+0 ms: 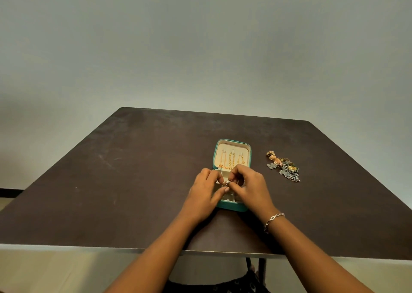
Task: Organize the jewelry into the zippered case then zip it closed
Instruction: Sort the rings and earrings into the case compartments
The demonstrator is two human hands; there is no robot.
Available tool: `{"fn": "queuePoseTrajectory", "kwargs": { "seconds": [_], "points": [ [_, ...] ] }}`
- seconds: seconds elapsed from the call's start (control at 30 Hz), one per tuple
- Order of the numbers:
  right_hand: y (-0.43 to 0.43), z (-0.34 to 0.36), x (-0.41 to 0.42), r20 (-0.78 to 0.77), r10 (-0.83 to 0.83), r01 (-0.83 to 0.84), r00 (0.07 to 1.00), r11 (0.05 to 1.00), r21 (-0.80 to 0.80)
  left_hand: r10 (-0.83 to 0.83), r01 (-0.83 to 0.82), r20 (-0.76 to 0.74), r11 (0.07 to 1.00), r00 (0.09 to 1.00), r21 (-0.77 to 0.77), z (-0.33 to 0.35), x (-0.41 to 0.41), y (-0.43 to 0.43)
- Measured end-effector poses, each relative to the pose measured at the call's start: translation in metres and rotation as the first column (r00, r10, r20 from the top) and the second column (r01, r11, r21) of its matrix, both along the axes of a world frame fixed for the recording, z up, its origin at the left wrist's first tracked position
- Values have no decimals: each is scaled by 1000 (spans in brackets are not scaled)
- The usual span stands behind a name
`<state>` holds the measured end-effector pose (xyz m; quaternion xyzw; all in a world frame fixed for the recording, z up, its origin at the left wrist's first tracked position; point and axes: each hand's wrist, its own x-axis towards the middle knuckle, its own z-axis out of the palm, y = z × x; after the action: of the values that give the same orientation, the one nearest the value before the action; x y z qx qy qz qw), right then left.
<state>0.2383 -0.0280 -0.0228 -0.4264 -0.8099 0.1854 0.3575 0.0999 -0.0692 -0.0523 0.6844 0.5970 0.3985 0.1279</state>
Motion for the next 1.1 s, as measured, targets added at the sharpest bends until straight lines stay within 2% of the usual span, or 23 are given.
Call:
{"fn": "queuePoseTrajectory", "kwargs": {
  "seconds": [0.43,0.73,0.93,1.1],
  "points": [
    [0,2,13,26,90,-90,996,996,-19,-19,19,1,1000,1000,10,4,0,-2],
    [-1,5,12,96,100,-105,990,993,53,-17,17,13,1000,1000,-6,5,1,-2],
    [8,14,24,-52,-30,27,998,998,-58,-5,5,16,999,1000,-54,5,0,-2],
    [17,15,37,56,-97,102,994,991,-82,6,-6,-2,999,1000,-54,6,1,-1]
  ]
}}
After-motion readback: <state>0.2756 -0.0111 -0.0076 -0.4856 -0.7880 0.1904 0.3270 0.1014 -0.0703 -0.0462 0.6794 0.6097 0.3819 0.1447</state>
